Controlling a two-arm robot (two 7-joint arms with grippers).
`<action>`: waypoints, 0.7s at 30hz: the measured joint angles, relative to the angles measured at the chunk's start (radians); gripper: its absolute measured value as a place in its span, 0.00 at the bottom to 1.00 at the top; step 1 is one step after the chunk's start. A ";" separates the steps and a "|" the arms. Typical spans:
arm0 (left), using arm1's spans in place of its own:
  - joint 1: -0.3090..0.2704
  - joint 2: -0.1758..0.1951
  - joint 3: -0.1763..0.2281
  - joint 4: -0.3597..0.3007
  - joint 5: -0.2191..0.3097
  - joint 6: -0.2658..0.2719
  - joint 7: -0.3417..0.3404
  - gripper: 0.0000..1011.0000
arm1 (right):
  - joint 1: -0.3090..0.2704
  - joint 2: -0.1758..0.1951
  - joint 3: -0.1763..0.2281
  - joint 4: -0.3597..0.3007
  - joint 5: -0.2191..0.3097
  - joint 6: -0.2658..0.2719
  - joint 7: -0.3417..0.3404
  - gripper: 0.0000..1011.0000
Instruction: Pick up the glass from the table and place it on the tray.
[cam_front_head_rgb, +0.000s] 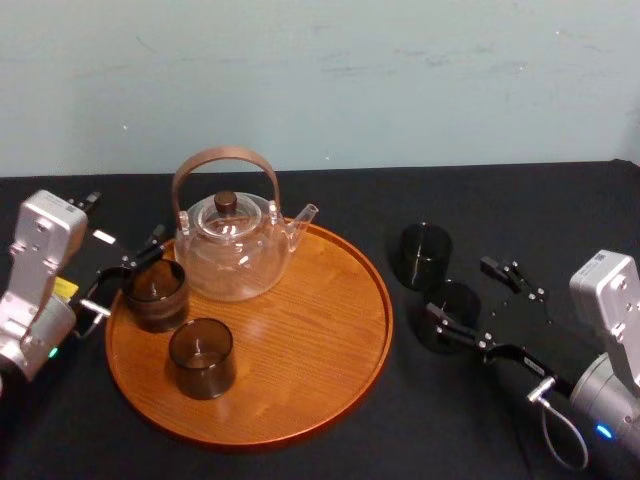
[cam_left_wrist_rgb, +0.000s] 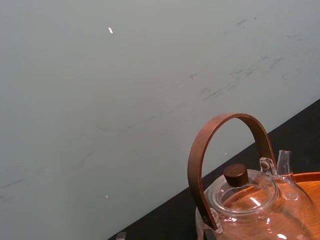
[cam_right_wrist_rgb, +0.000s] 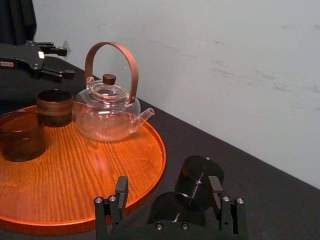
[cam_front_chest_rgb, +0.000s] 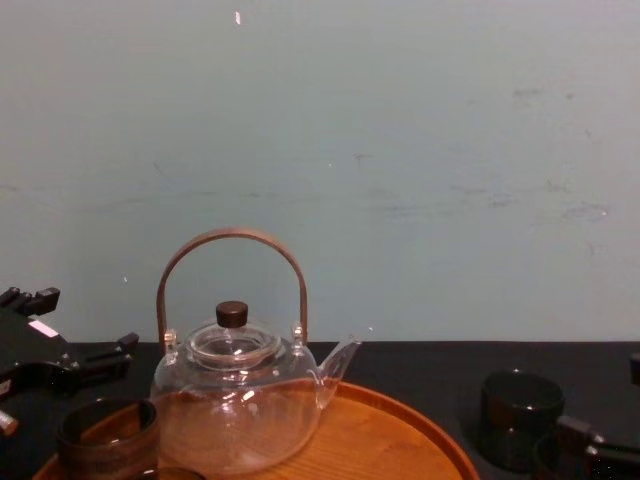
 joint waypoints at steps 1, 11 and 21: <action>0.000 0.000 0.000 0.000 0.000 0.000 0.000 0.99 | -0.003 -0.002 0.002 0.000 0.001 -0.001 0.001 0.99; 0.000 0.000 0.000 0.000 0.000 0.000 0.000 0.99 | -0.050 -0.023 0.039 0.008 0.014 -0.015 0.006 0.99; 0.000 0.000 0.000 0.000 0.000 0.000 0.000 0.99 | -0.094 -0.041 0.080 0.026 0.027 -0.033 0.010 0.99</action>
